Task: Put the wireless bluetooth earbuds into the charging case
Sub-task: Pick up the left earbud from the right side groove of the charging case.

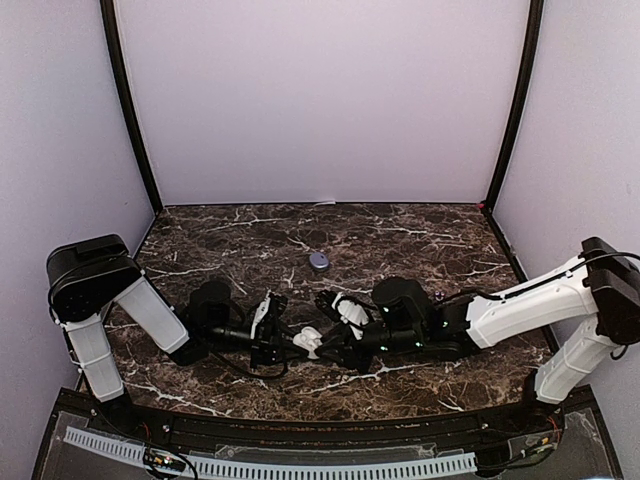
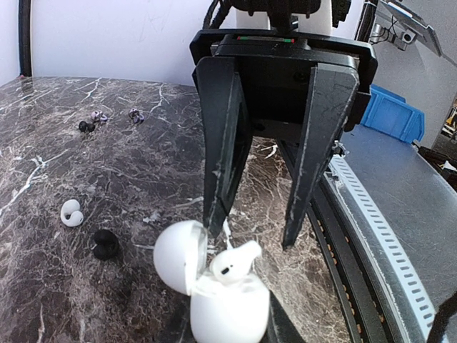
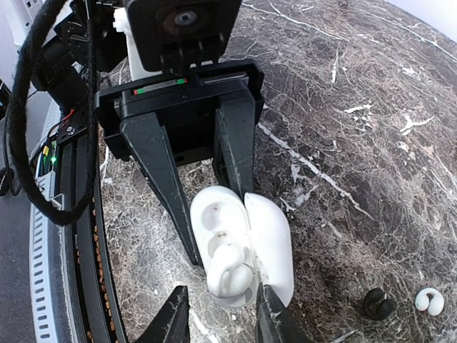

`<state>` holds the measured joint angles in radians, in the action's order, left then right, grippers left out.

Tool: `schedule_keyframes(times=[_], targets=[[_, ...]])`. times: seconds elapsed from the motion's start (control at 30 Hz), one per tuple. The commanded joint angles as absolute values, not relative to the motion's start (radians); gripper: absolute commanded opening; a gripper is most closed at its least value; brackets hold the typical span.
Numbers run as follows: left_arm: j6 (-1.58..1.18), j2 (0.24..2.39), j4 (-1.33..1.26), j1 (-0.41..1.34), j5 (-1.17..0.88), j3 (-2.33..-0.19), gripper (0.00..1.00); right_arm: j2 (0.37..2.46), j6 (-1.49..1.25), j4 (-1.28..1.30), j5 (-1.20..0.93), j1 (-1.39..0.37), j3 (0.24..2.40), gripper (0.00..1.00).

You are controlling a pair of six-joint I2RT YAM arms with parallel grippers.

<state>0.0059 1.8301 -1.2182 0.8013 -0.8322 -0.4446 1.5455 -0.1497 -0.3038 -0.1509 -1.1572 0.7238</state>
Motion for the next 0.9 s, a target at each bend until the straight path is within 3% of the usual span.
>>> schedule_keyframes(times=[0.0, 0.4, 0.87], targets=[[0.000, 1.792, -1.246, 0.804, -0.850, -0.454, 0.18, 1.562, -0.131, -0.306, -0.114, -1.167, 0.762, 0.31], [0.002, 1.790, -1.241, 0.804, -0.848, -0.454, 0.18, 1.587, -0.115, -0.285, -0.107, -1.174, 0.796, 0.27], [0.011, 1.790, -1.237, 0.804, -0.850, -0.454, 0.18, 1.539, -0.134, -0.294, -0.082, -1.175, 0.762, 0.01]])
